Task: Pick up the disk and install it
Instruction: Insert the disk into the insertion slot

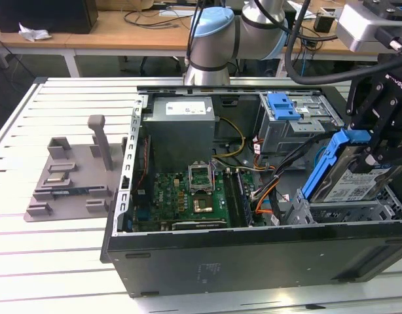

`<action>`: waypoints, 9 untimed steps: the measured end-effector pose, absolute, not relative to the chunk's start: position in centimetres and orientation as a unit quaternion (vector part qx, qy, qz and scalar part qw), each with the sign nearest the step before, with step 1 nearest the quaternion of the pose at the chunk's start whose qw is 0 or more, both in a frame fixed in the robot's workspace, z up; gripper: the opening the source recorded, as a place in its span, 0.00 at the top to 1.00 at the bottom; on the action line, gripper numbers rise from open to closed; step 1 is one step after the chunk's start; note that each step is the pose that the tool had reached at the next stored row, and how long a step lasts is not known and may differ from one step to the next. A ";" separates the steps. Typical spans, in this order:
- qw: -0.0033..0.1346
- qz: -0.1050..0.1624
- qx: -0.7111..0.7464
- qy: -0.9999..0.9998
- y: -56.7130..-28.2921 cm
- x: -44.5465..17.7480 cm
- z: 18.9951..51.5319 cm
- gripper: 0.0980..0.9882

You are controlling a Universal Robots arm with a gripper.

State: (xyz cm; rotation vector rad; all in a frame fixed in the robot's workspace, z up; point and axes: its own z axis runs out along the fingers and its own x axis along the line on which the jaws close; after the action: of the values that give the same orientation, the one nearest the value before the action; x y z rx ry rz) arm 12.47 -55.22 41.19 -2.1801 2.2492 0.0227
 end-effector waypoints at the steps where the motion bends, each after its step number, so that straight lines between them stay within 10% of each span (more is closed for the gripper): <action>1: 0.005 0.007 -0.696 0.718 -55.2 12.5 41.2 0.70; 9: 0.005 0.007 -0.696 0.718 -55.2 12.5 40.1 0.70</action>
State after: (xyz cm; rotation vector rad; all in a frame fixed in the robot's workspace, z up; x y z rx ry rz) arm 12.47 -55.21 40.10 -2.1800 2.2492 0.0227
